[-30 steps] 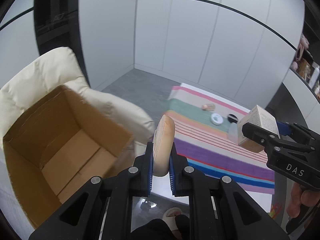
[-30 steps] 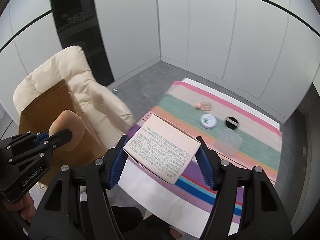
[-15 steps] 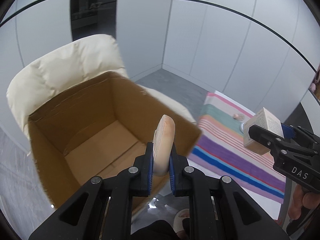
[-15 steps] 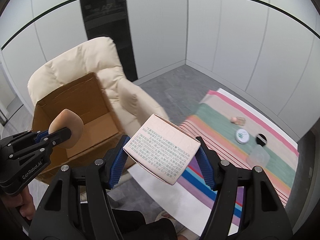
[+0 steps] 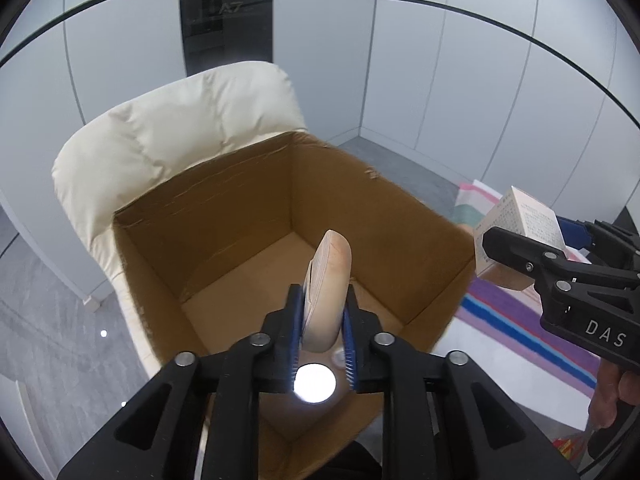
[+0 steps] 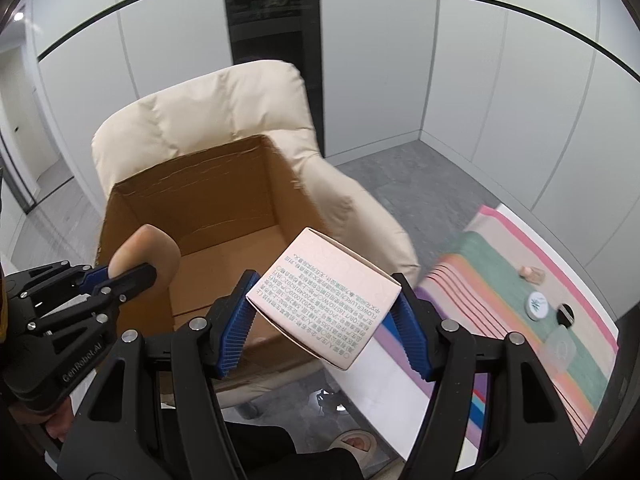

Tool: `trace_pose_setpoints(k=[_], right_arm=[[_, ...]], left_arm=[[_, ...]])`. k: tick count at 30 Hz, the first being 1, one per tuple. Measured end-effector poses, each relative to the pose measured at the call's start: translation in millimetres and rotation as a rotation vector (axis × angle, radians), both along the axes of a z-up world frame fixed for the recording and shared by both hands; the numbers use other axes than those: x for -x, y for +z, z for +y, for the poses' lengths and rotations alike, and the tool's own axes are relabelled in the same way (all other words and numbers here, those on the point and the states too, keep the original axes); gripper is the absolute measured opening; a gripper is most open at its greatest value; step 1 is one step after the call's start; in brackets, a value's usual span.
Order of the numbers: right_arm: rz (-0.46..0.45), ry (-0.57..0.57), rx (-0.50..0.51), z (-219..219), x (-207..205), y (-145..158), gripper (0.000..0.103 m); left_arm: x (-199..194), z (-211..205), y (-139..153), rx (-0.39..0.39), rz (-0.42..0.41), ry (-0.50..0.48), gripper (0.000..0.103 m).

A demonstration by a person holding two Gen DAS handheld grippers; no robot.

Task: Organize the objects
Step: 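Open the left gripper to drop the sponge into the cardboard box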

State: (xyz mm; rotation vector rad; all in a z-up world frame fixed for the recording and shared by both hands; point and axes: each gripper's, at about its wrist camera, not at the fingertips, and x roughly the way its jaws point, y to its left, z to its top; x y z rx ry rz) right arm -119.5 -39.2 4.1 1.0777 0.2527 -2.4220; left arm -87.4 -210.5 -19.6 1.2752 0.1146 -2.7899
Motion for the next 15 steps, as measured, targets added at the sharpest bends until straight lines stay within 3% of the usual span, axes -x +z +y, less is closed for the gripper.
trace_pose_setpoints(k=[4,6,11,15], right_arm=[[-0.009,0.029,-0.005,-17,-2,-4,0.068],[-0.012,0.041,-0.007,-25,-2,-5,0.068],[-0.019,0.061,-0.010,-39,-2,-9,0.068],[-0.028,0.074,-0.017,-47,-1,-14,0.068]], left_arm=[[-4,-12,-3,0.011,0.002,0.021,0.044],[-7,-19,0,0.015,0.015,0.040,0.063],[-15,-37,4,0.011,0.054,0.088,0.095],[-16,-43,6,0.028,0.062,0.126,0.103]])
